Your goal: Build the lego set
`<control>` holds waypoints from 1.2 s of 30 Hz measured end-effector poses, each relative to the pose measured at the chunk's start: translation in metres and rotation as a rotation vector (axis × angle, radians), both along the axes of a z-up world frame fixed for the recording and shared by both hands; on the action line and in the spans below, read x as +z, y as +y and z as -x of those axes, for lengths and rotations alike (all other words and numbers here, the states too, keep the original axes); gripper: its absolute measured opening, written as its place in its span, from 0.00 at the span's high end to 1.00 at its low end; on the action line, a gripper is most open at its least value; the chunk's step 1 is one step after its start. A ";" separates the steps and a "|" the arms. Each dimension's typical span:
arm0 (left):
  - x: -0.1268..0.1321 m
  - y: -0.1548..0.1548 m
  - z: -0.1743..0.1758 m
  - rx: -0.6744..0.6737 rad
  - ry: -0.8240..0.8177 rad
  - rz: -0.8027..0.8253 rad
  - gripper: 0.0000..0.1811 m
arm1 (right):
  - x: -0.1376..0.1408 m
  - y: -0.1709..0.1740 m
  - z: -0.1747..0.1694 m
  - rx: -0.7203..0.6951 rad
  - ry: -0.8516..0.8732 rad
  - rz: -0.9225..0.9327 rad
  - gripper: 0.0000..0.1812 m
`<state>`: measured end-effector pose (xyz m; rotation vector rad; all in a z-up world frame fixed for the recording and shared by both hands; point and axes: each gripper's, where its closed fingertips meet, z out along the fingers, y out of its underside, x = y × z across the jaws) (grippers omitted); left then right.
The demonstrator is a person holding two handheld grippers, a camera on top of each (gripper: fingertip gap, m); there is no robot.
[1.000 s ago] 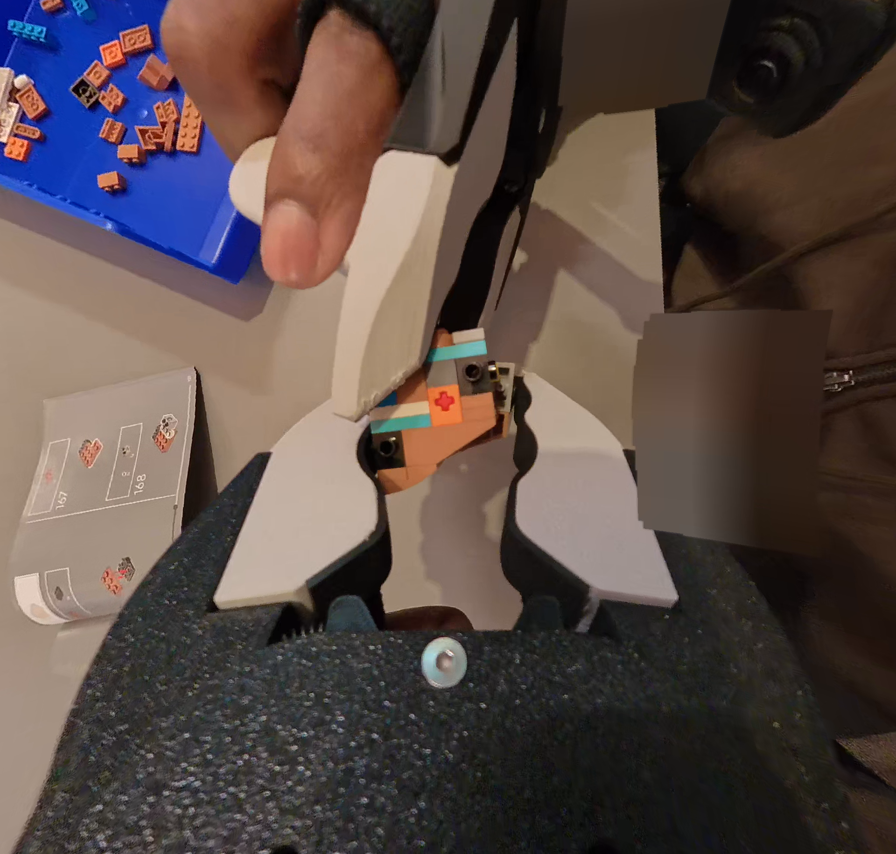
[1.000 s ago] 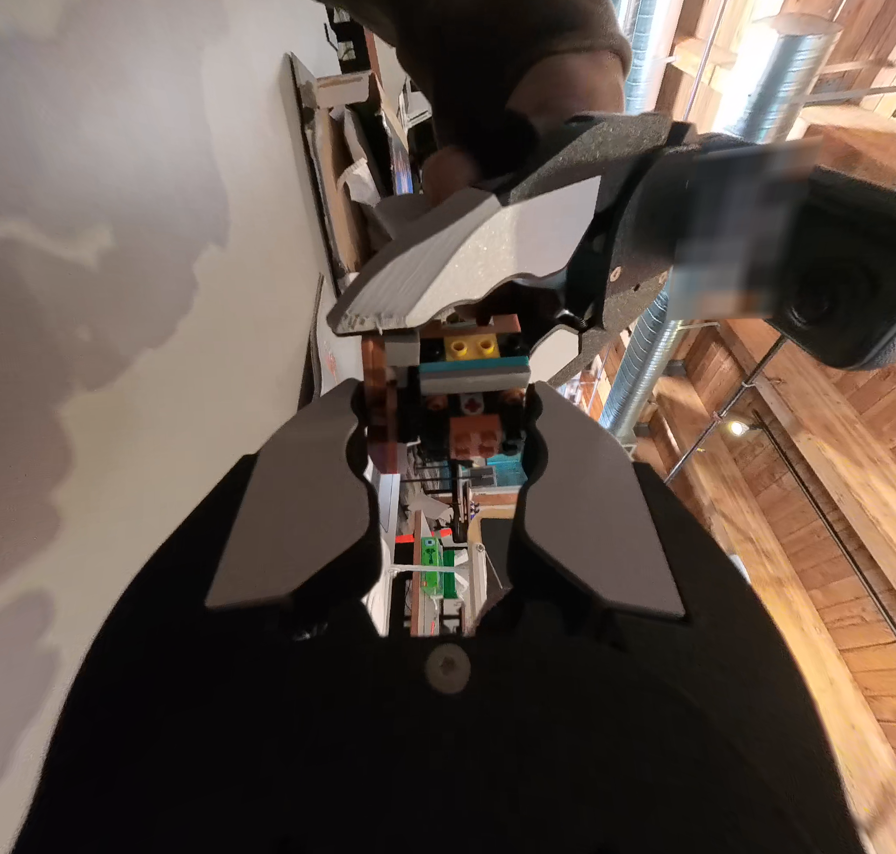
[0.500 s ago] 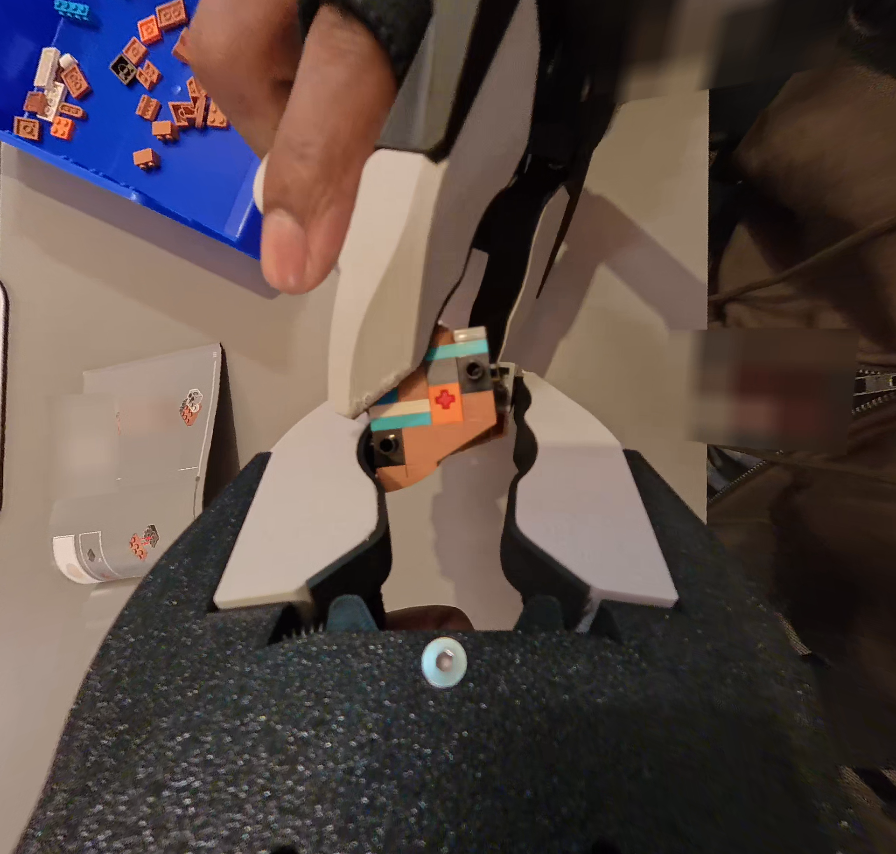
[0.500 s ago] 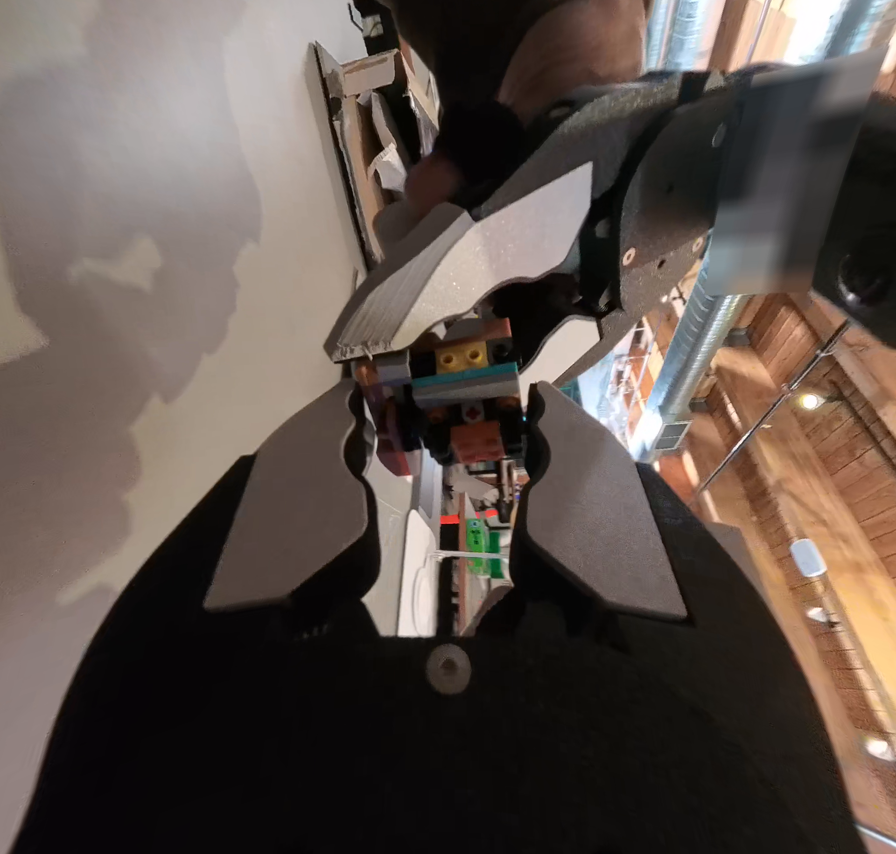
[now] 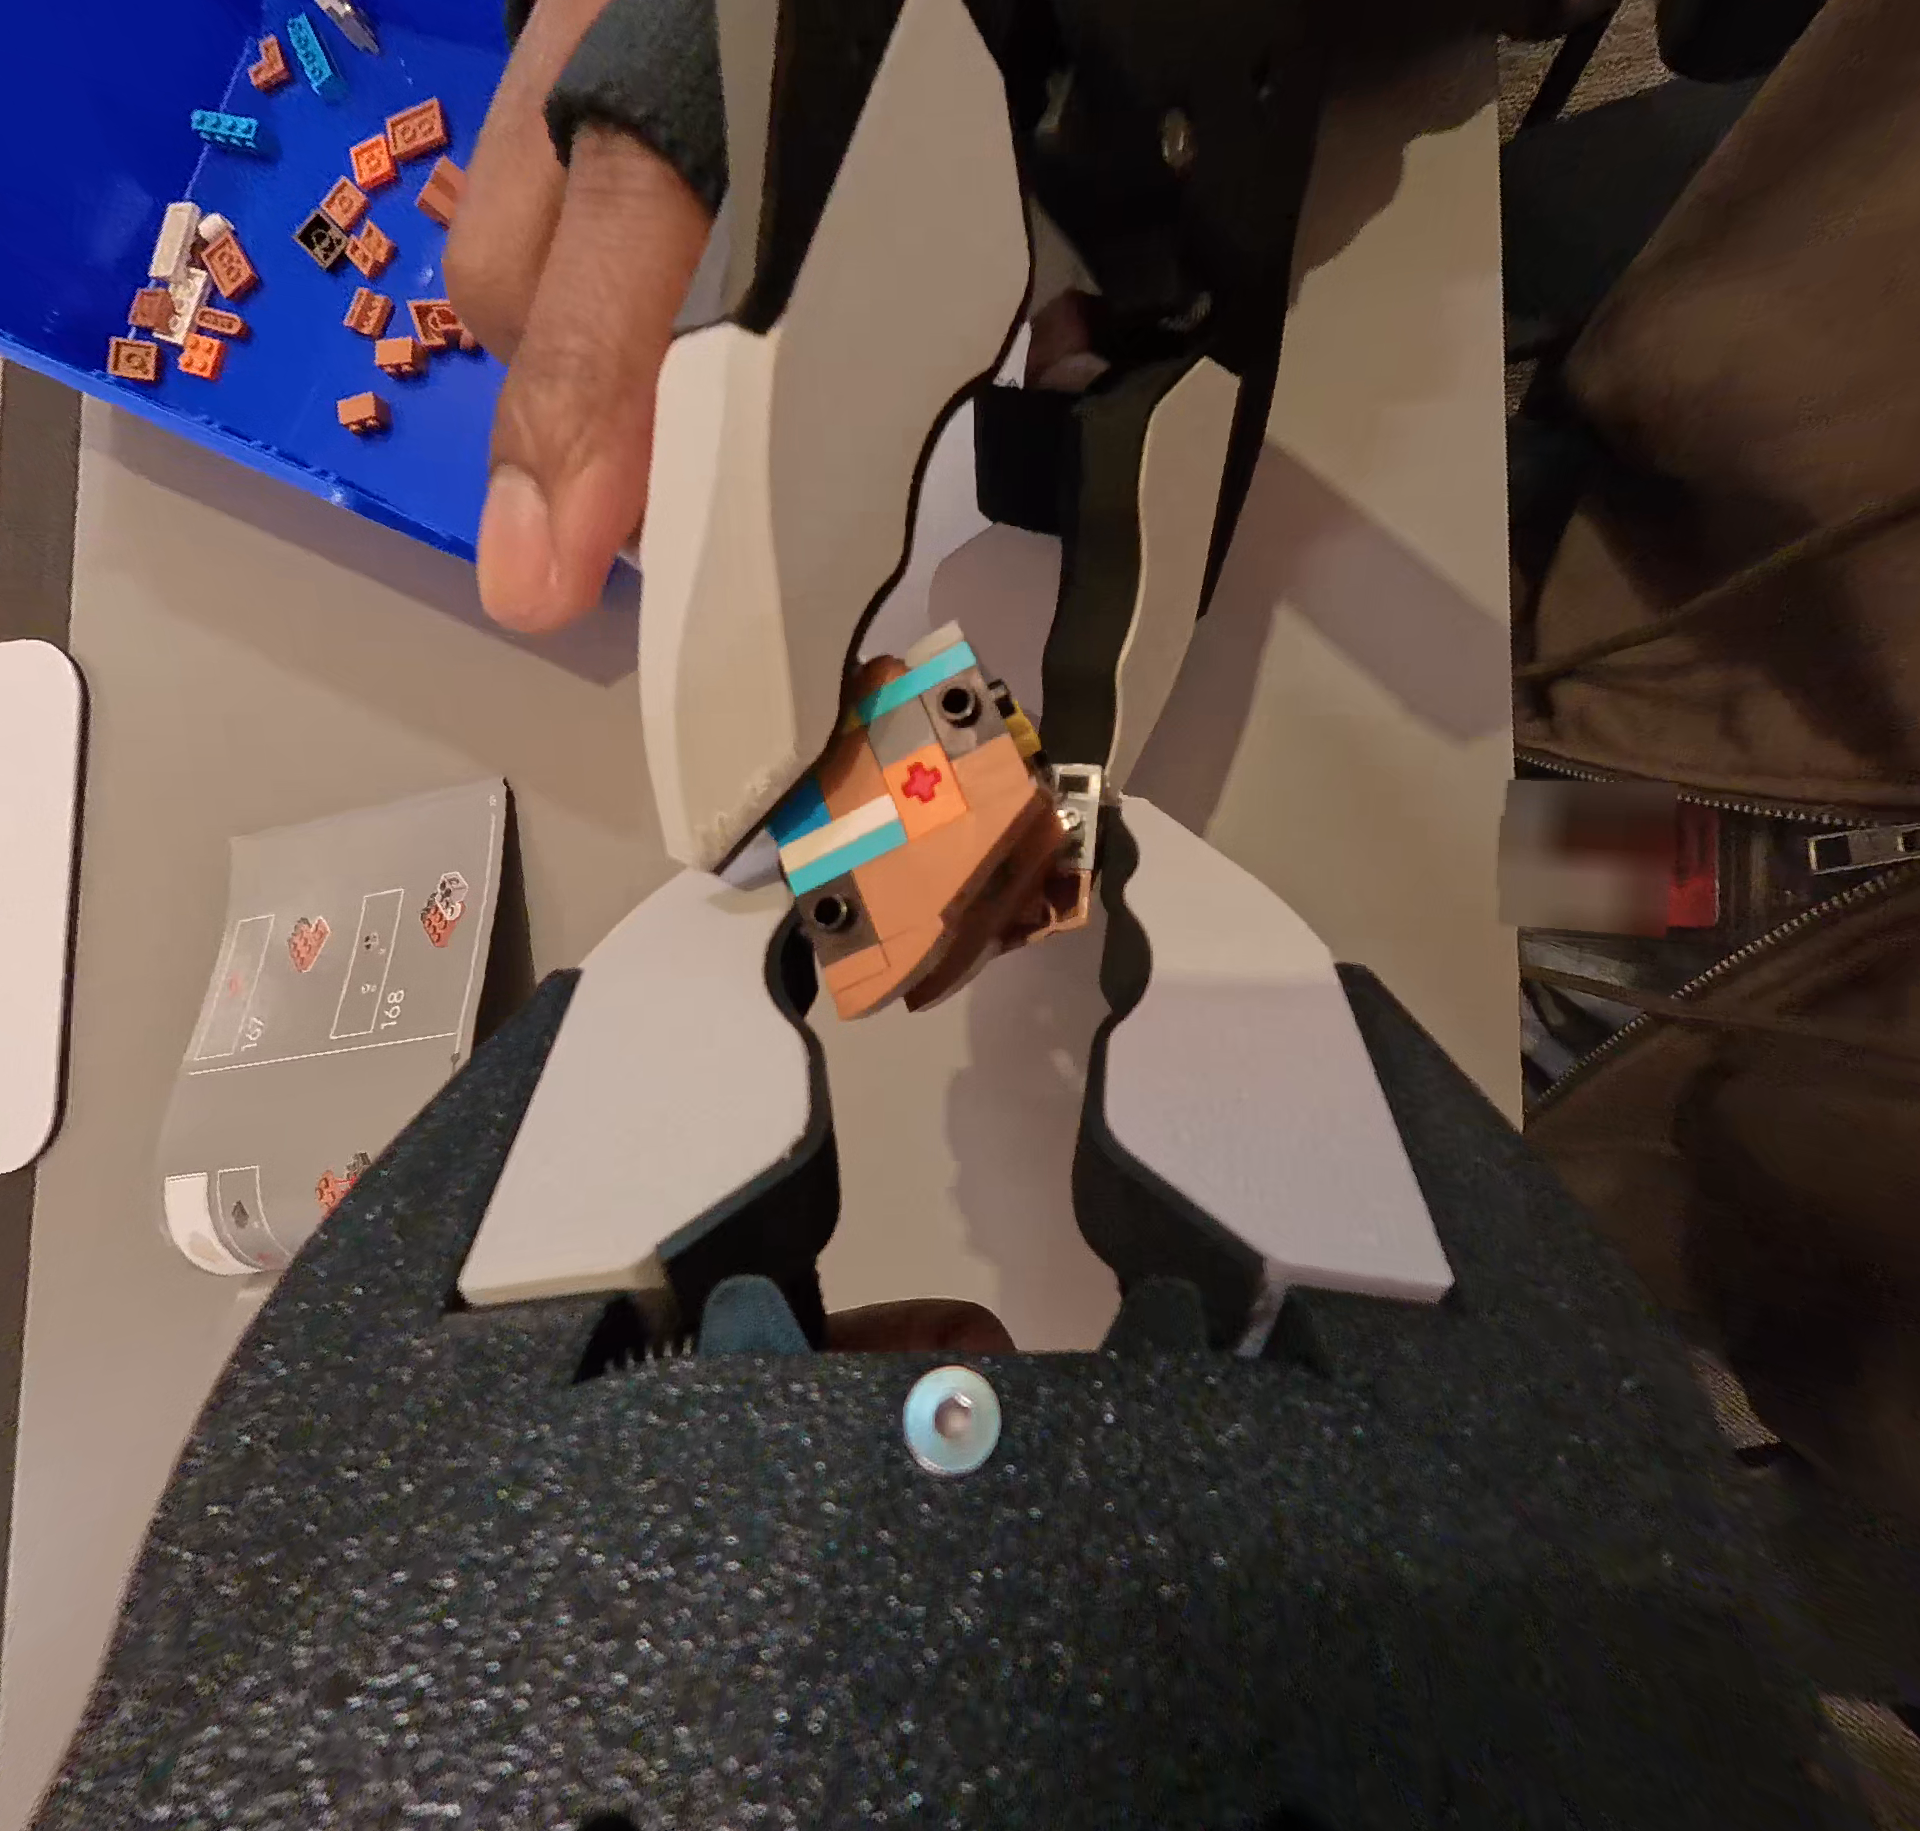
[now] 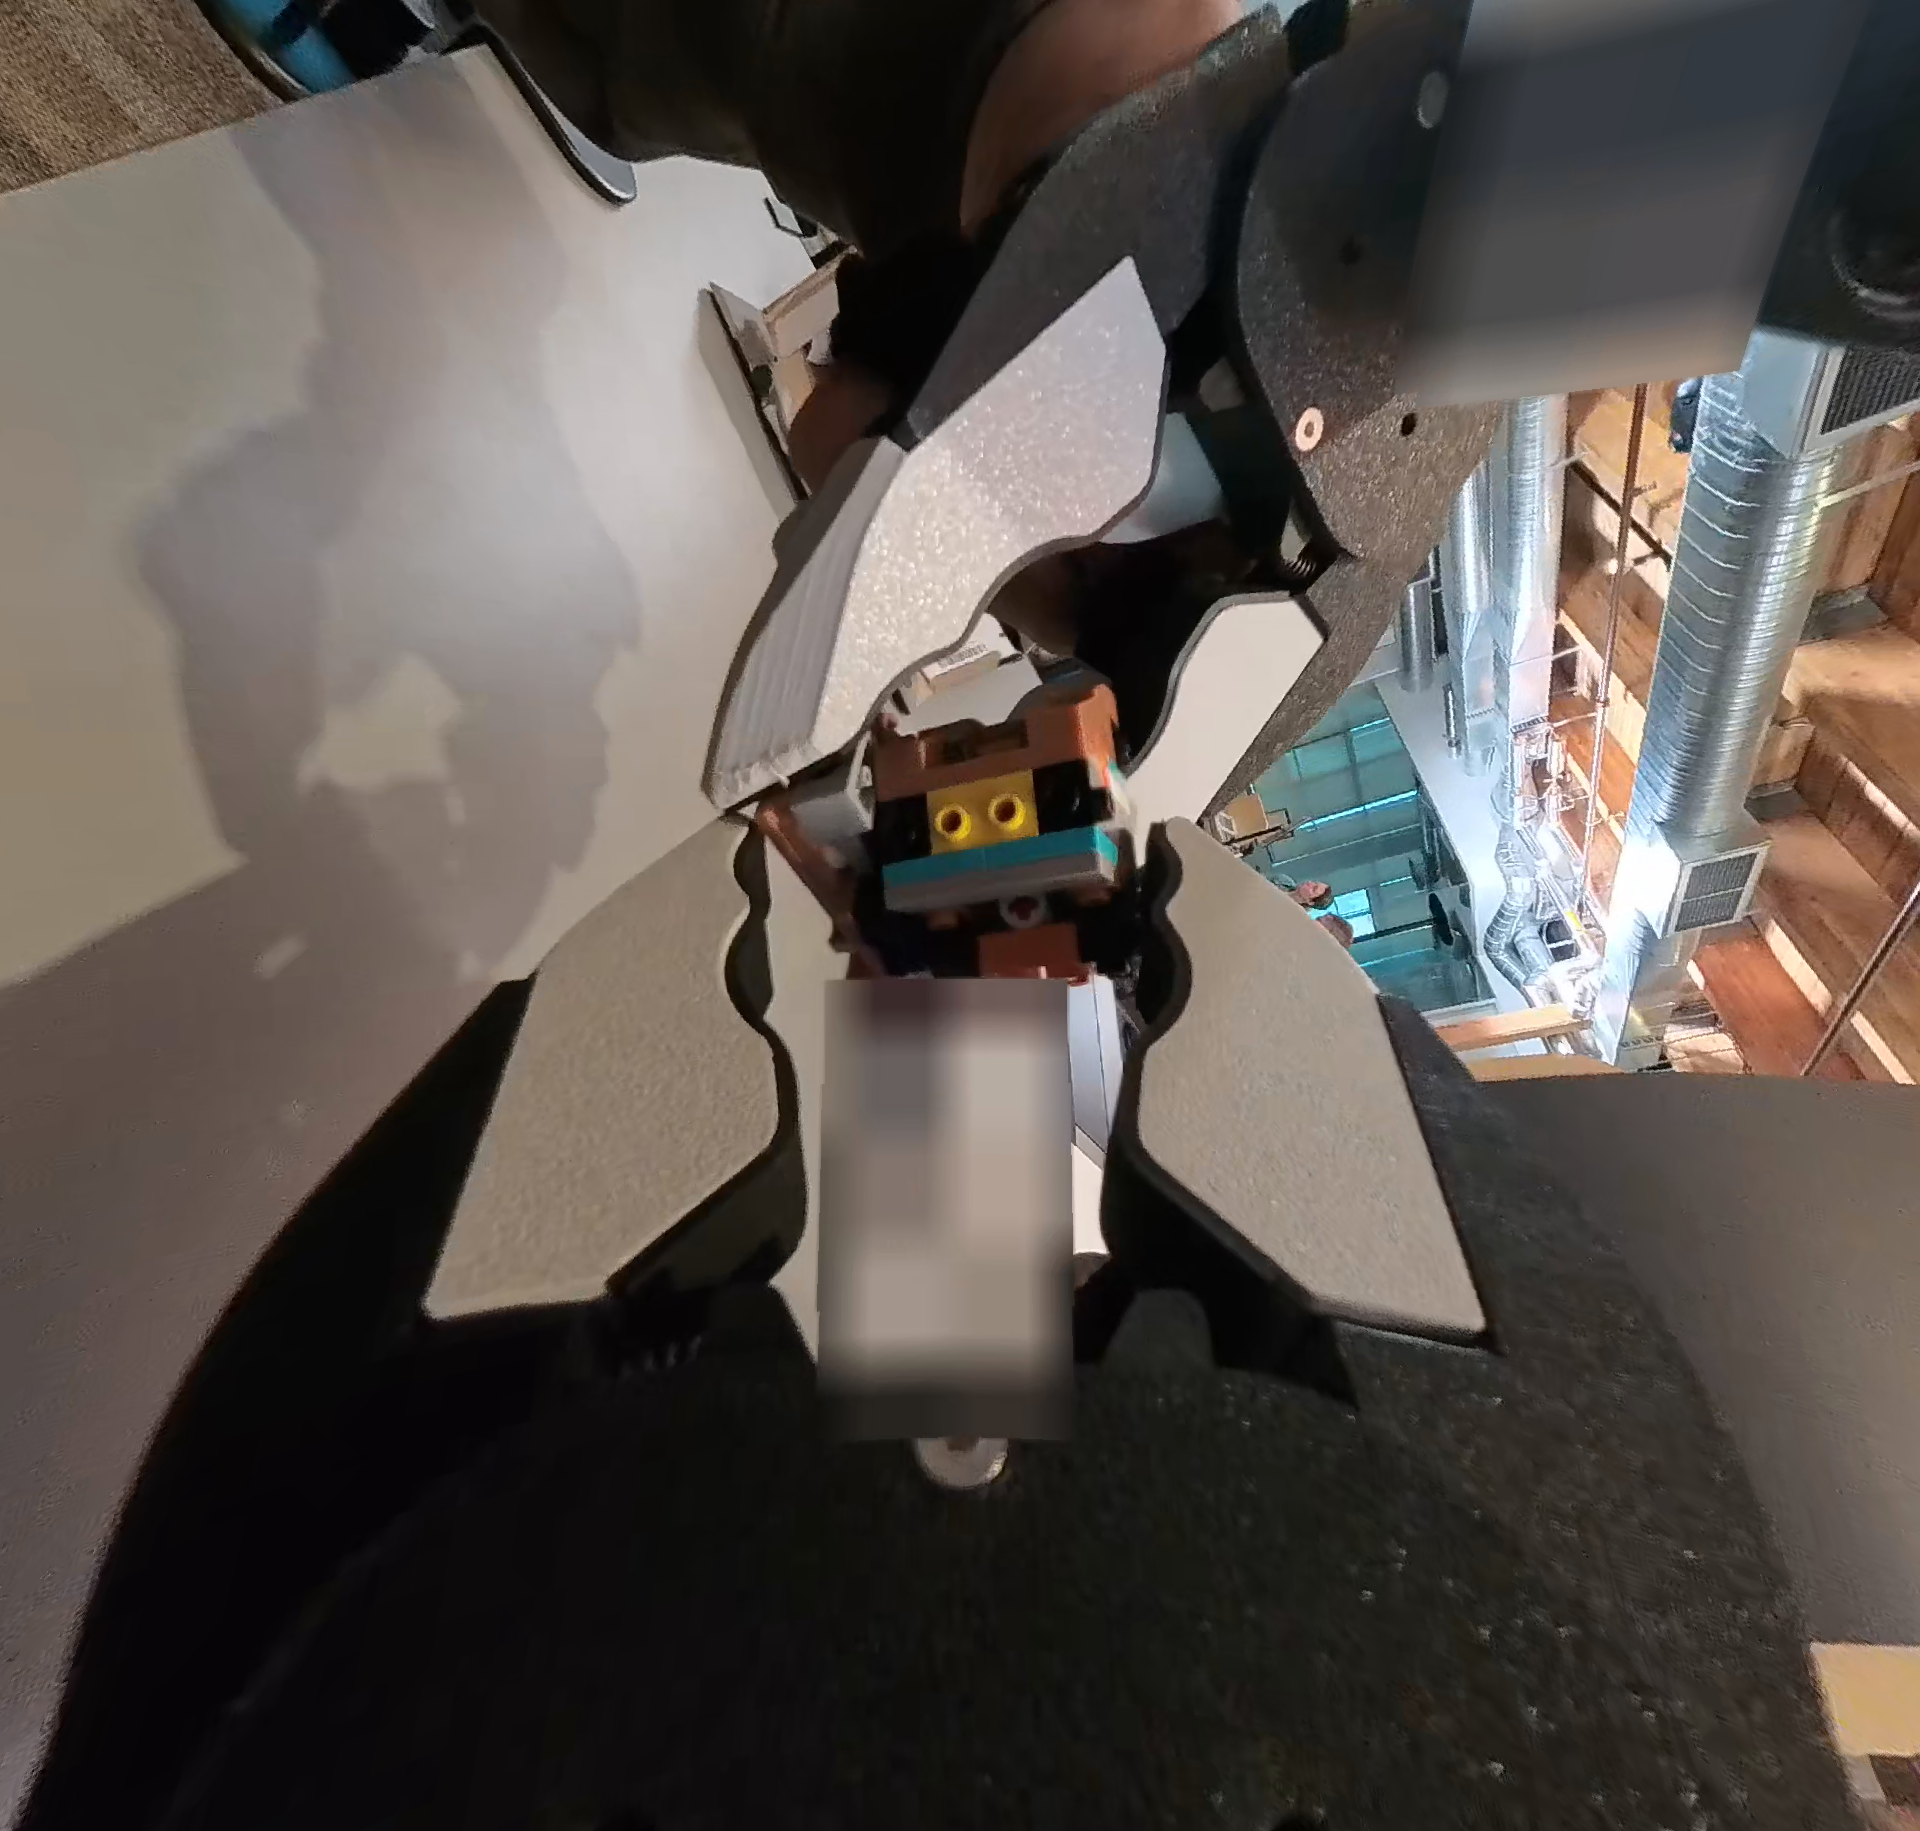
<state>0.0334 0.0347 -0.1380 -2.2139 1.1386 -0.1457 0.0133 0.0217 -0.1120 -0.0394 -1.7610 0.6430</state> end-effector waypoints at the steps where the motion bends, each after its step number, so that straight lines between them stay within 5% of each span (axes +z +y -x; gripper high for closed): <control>1: 0.000 0.001 0.001 0.003 0.001 -0.004 0.71 | 0.000 0.001 0.000 -0.004 0.006 -0.007 0.62; 15: 0.004 0.010 0.003 0.042 -0.030 -0.096 0.71 | 0.003 0.010 0.003 -0.106 0.034 -0.108 0.62; 27: 0.016 0.009 -0.004 0.013 -0.075 -0.166 0.71 | 0.014 0.012 0.000 -0.079 0.011 0.032 0.58; 36: 0.011 0.015 0.004 0.053 -0.063 -0.169 0.71 | 0.011 0.016 0.002 -0.122 0.087 -0.128 0.57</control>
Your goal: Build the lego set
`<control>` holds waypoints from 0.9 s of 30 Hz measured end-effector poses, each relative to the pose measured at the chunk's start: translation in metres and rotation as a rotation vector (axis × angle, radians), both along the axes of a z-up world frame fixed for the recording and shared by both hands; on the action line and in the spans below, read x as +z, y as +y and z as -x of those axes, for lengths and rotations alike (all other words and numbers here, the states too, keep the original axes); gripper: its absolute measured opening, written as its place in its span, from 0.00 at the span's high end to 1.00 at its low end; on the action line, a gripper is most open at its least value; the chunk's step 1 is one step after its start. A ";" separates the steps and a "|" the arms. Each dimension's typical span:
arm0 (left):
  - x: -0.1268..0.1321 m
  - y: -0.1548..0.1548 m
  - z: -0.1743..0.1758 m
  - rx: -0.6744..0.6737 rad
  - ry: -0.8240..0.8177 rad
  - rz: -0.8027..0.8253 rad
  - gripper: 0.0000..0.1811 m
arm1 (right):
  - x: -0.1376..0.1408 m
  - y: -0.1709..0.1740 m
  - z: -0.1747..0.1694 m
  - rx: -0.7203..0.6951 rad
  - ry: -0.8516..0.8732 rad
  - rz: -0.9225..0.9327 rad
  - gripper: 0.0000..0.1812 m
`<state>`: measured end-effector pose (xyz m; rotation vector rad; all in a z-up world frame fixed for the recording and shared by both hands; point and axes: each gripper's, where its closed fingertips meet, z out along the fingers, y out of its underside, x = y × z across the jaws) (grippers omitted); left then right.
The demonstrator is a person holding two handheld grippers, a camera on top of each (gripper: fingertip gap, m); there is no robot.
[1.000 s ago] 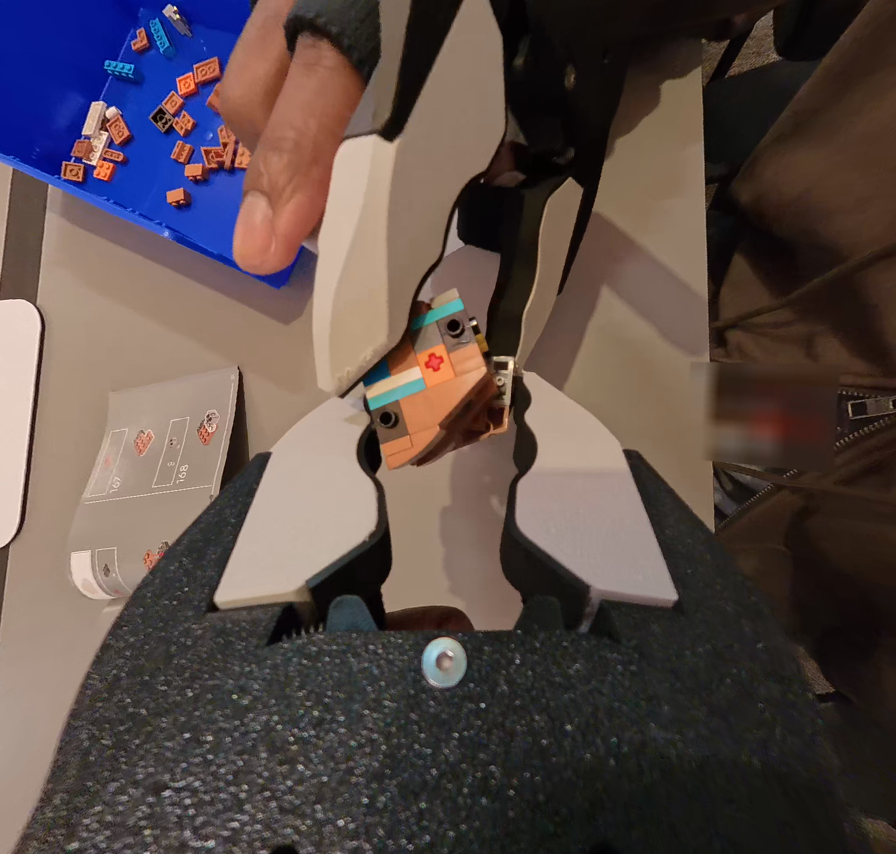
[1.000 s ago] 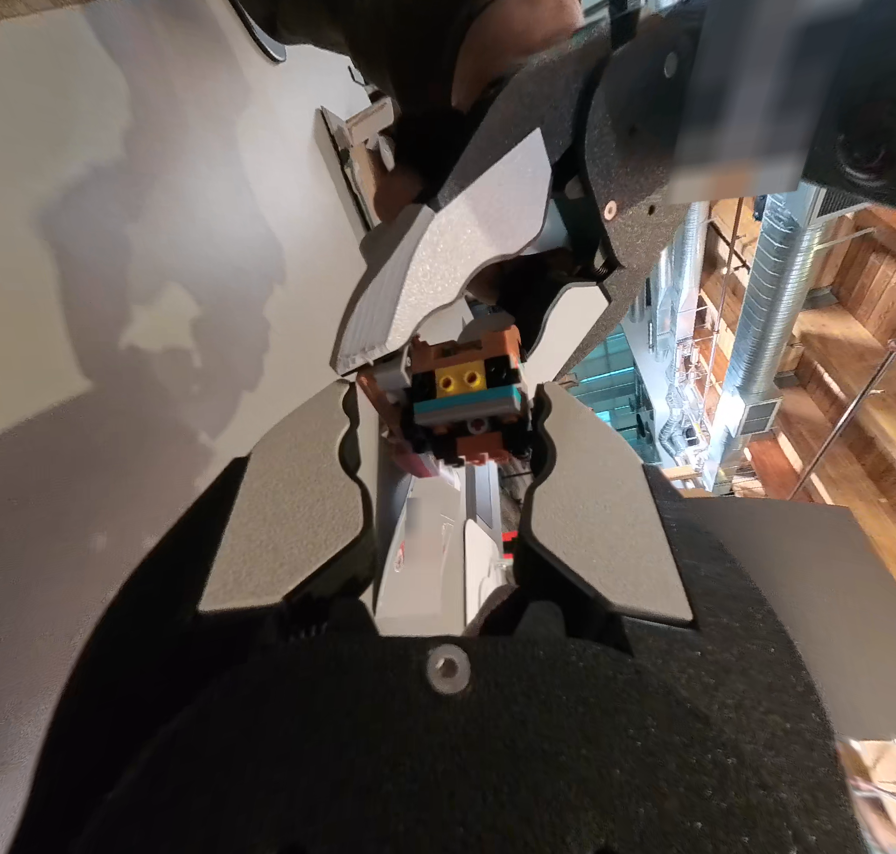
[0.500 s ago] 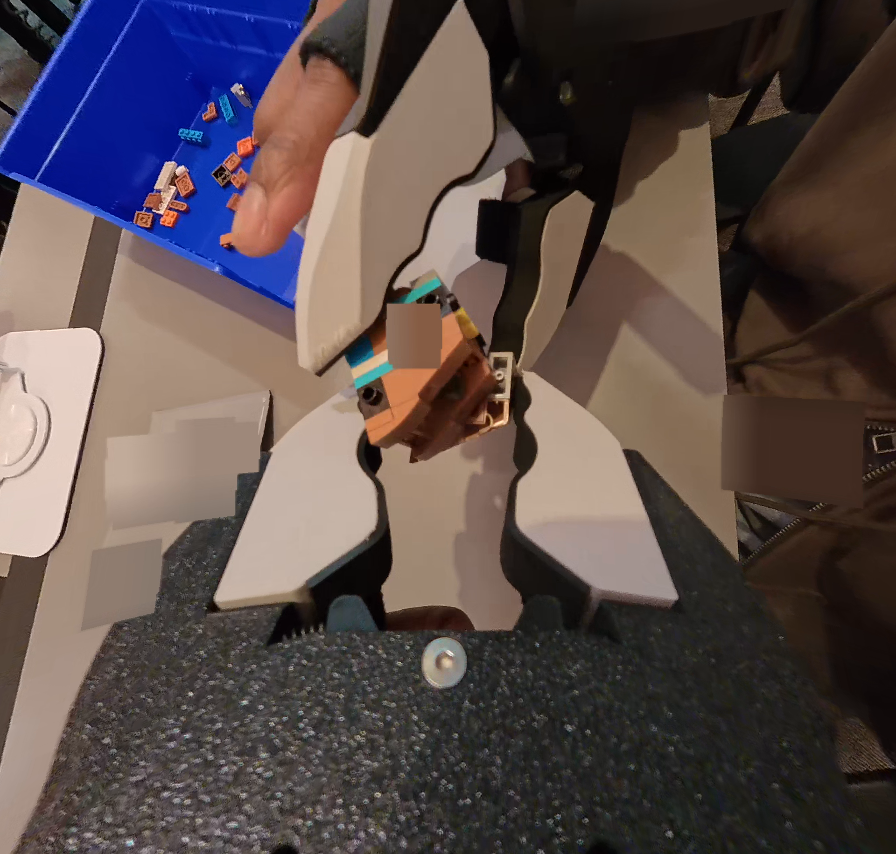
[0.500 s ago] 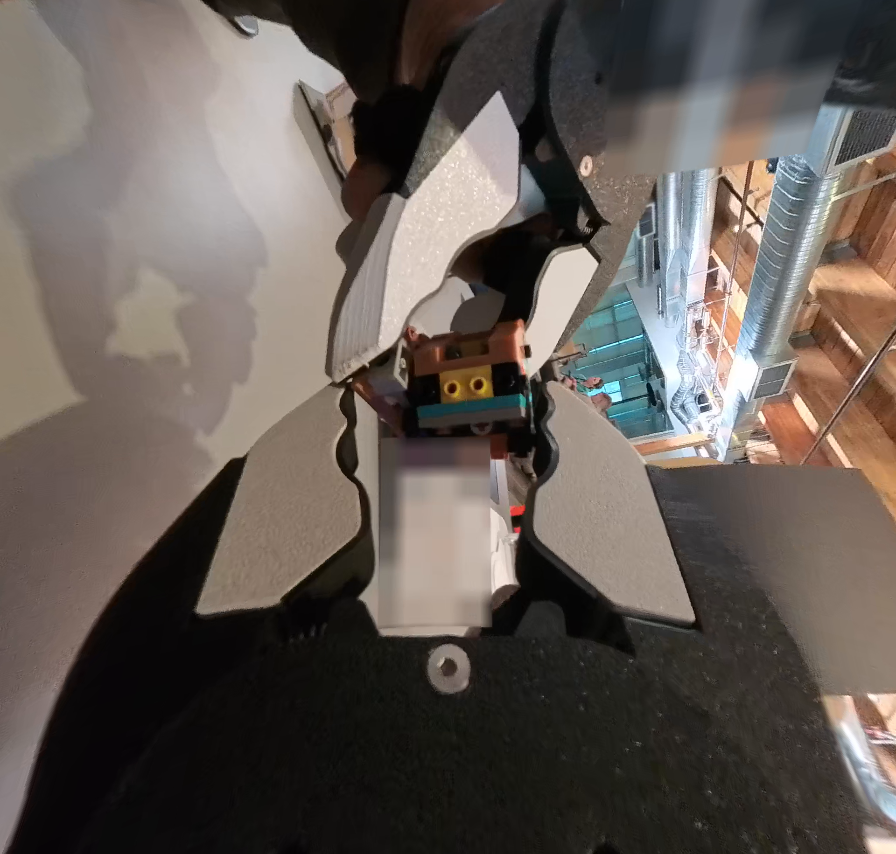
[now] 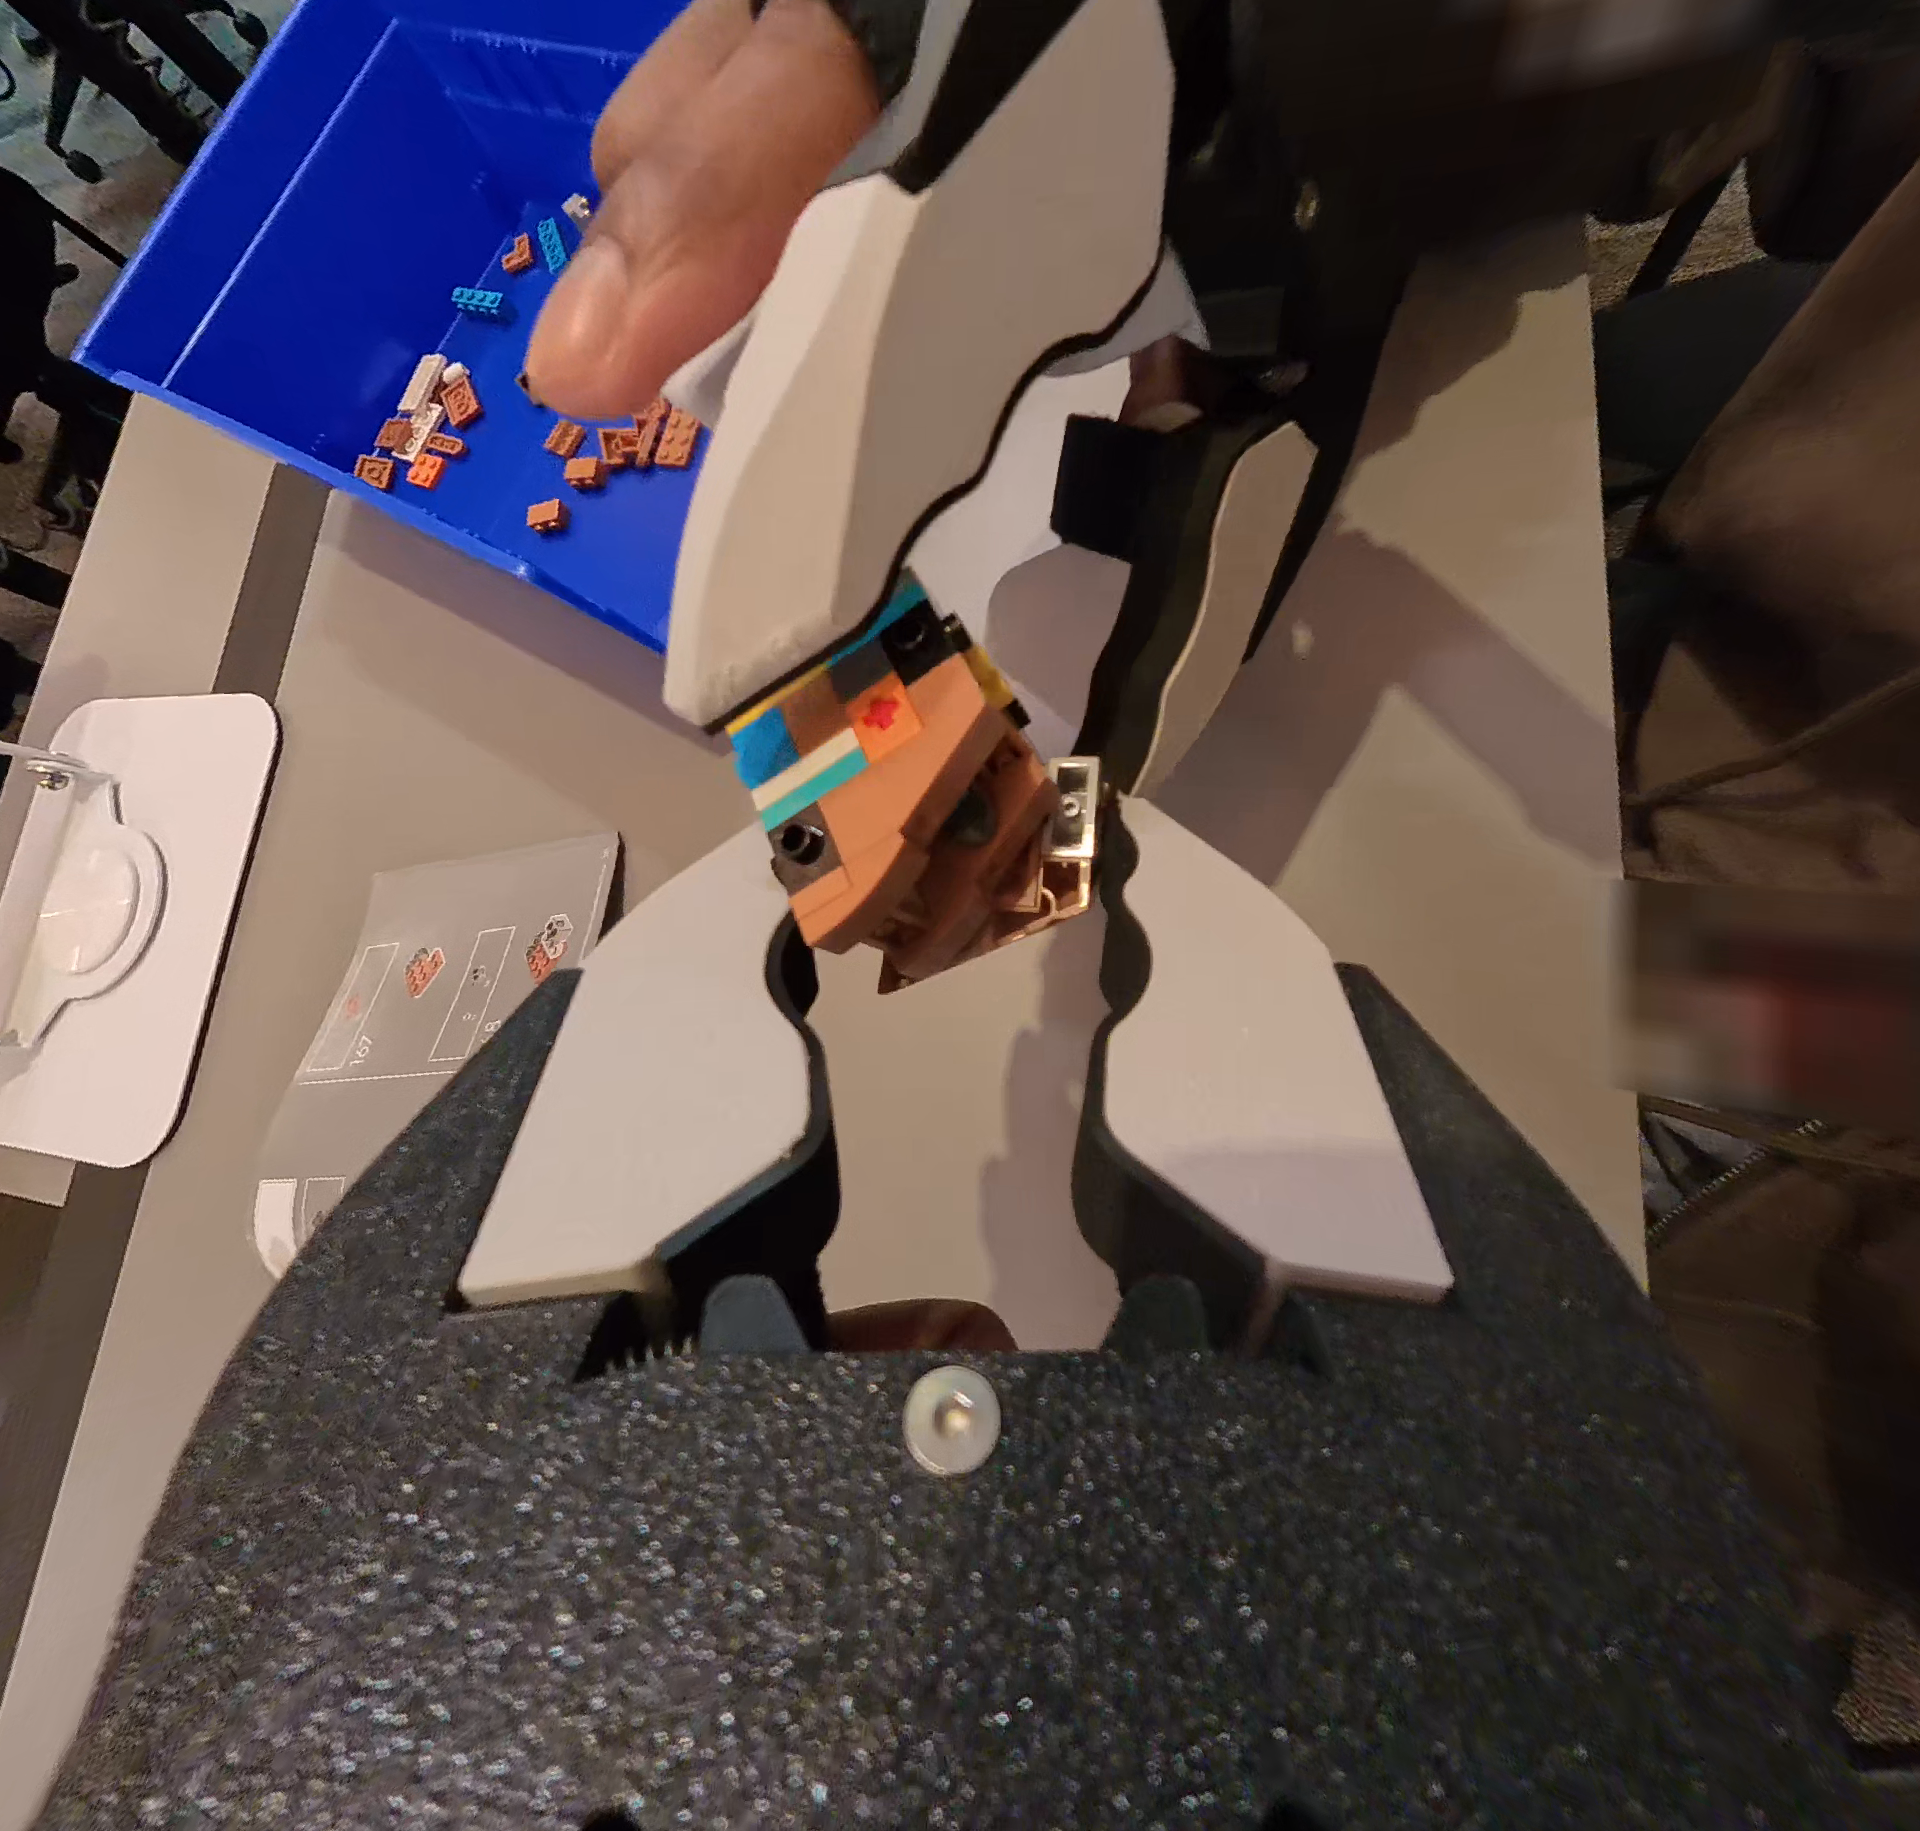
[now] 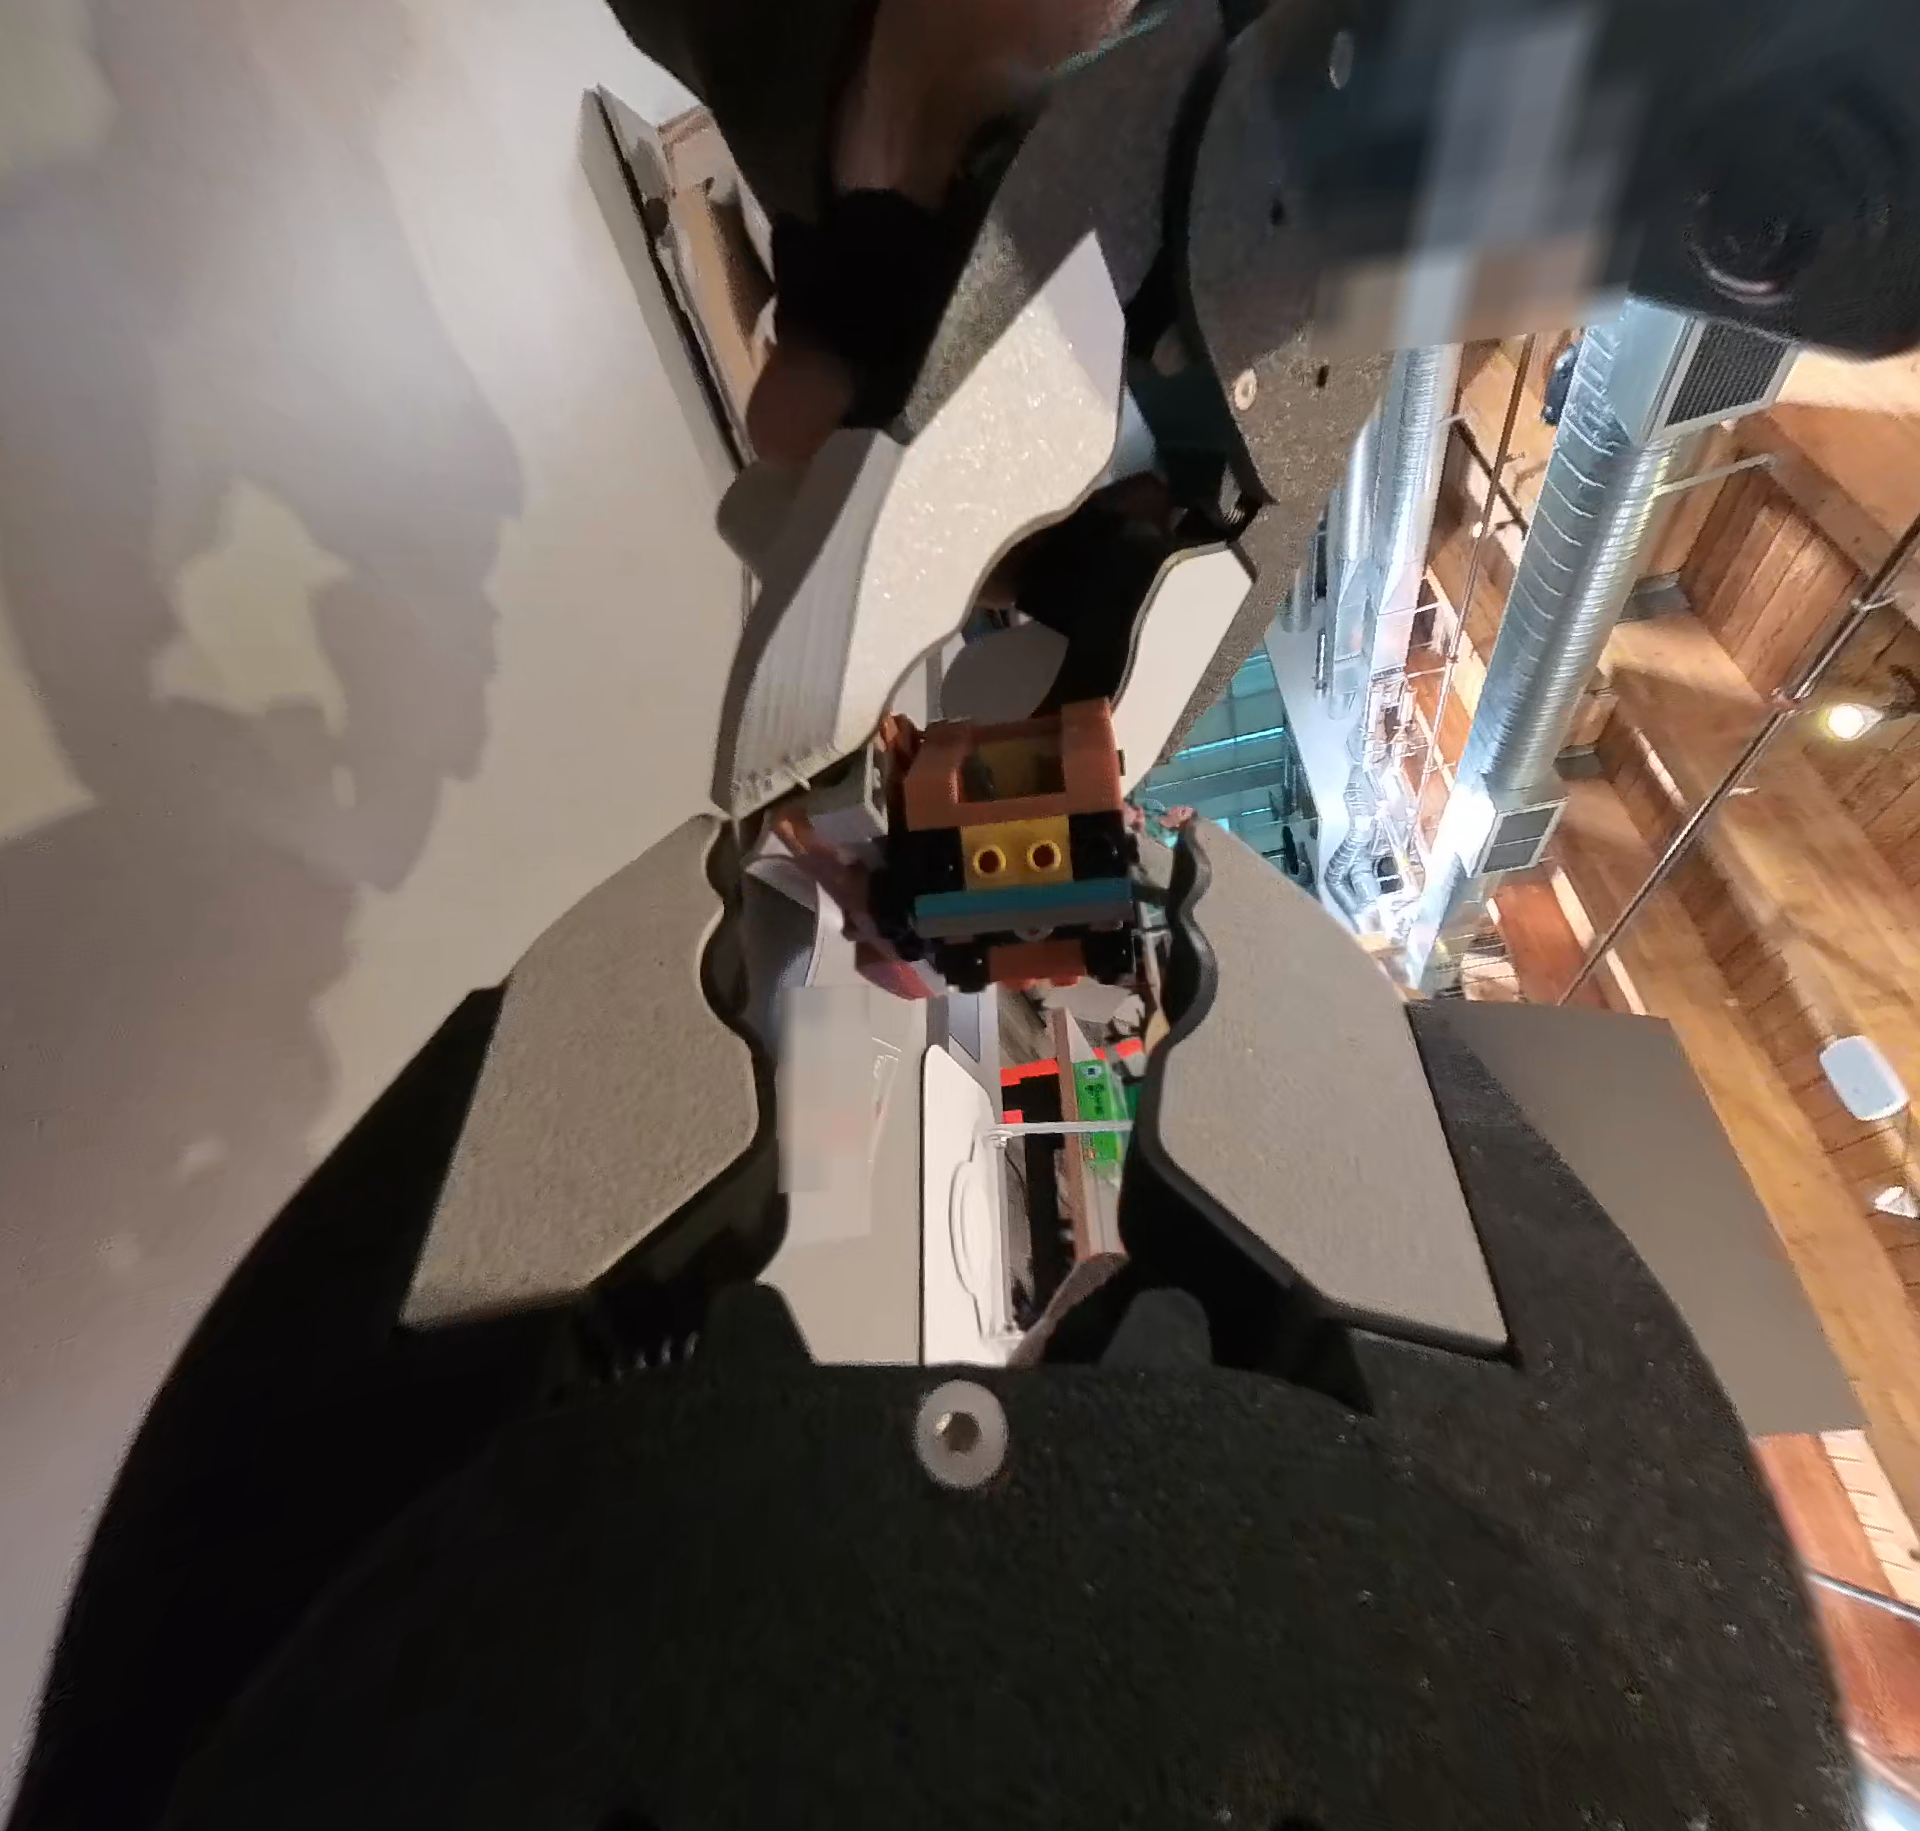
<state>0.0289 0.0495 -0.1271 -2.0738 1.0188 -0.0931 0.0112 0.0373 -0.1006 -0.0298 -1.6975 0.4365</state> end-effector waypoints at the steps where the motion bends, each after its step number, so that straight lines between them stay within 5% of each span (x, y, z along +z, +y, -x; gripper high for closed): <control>1: 0.000 0.001 0.001 0.003 0.001 -0.002 0.71 | -0.001 0.000 0.000 -0.001 0.002 -0.011 0.56; 5: 0.001 0.000 0.001 0.004 -0.001 -0.009 0.71 | 0.004 0.002 -0.004 0.033 -0.011 0.047 0.55; 19: 0.000 -0.004 -0.003 -0.033 0.011 -0.019 0.71 | 0.025 0.016 -0.010 0.273 -0.452 0.916 0.60; 27: 0.000 -0.002 0.001 -0.009 0.008 -0.018 0.71 | 0.021 0.009 -0.007 0.269 -0.530 1.020 0.77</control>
